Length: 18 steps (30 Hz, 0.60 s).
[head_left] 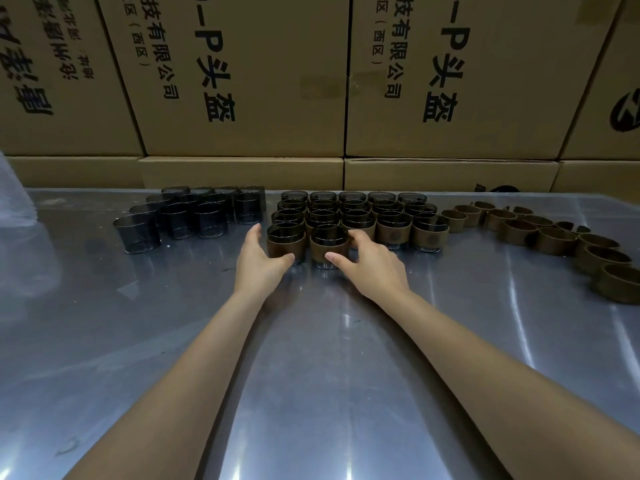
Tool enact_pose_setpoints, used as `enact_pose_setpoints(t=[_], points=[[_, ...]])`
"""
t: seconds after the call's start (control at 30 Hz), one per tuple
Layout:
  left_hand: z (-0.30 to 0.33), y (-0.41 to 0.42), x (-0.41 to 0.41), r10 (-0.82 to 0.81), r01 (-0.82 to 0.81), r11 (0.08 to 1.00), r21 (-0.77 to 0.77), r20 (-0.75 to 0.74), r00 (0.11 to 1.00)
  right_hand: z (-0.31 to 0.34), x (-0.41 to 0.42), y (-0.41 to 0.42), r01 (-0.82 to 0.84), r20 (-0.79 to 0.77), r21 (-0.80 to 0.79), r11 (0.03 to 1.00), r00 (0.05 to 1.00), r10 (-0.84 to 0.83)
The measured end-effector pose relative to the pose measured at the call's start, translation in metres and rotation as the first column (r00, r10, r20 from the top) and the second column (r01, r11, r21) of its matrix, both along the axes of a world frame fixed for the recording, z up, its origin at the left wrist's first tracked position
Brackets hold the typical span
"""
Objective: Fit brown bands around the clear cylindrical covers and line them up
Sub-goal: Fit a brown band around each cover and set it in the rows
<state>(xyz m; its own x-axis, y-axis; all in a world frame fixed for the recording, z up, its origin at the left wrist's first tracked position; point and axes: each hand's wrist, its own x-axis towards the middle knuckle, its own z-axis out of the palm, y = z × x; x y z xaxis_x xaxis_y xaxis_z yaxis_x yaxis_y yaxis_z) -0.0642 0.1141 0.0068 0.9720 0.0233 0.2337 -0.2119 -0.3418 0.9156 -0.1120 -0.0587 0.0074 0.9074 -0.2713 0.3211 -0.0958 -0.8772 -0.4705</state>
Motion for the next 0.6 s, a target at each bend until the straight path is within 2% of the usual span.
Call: enact_pose_setpoints(t=[0.27, 0.6], points=[[-0.0025, -0.0011, 0.0047, -0.006, 0.006, 1.0, 0.01, 0.059, 0.998, -0.0012, 0.0072, 0.0012, 0.023, 0.0, -0.009, 1.0, 1.0, -0.023], [-0.0021, -0.002, 0.0043, 0.011, -0.01, 1.0, -0.019, 0.047, 0.999, -0.0002, 0.0073, 0.0045, 0.056, 0.0, 0.01, 0.998, 0.998, -0.056]])
